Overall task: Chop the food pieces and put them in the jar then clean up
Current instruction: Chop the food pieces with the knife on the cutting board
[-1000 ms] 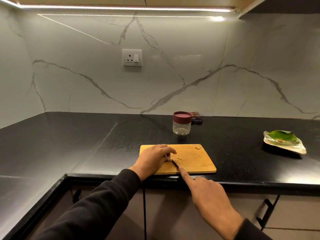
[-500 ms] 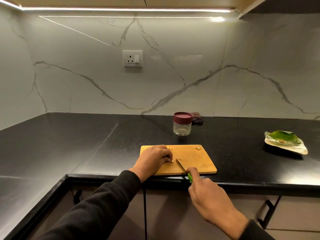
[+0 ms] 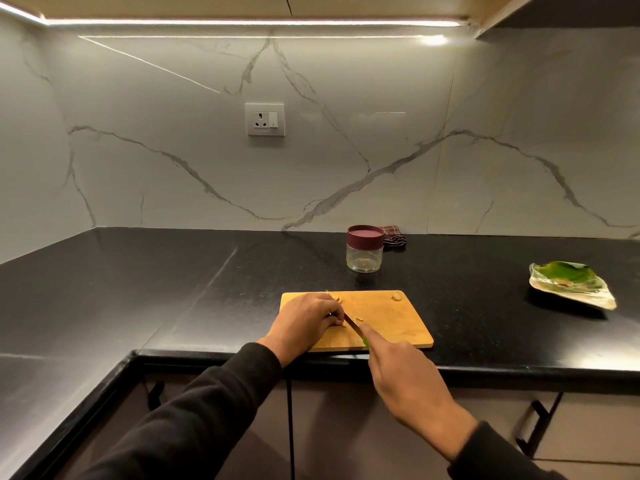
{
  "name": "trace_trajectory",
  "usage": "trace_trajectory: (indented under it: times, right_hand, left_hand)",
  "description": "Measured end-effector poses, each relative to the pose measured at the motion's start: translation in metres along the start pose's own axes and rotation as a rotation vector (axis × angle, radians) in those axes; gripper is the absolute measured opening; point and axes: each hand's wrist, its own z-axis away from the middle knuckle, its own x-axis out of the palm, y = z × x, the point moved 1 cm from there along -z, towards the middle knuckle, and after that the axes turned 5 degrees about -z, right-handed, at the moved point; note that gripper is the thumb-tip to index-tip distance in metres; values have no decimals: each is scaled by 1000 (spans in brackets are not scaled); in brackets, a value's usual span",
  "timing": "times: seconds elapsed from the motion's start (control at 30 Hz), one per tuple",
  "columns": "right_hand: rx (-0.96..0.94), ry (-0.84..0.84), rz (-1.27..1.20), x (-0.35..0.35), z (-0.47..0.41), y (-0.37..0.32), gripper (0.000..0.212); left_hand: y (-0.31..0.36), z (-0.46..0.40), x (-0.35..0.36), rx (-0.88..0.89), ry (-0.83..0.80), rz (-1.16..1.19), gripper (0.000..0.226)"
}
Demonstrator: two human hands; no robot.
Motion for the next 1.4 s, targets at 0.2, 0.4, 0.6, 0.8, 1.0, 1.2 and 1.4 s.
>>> trace_trajectory:
  times: [0.2,0.4,0.6,0.8,1.0,1.2,1.4]
  right_hand:
    - [-10,-33,-30,6,-7,-4,52]
    - [8,-48,-33,13,-8,-3,54]
    - [34,-67,-7,13,4,-1,55]
    - [64,-91,203,-1,23,-1,58]
    - [39,-135,428,-7,26,3,66]
    - [75,-104,414,-3,19,7,65]
    - [56,-95,373,2,18,12,67]
  left_hand:
    - [0,0,0,-1,-8,-11,14]
    - [-1,0,0,-9,-3,-23,14]
    - [0,0,-1,-28,6,-29,13]
    - [0,0,-2,-35,4,-13,12]
    - [1,1,-3,-10,15,-20,9]
    - [1,0,-3,23,-15,-11,13]
    - [-1,-1,0,59,-53,-29,28]
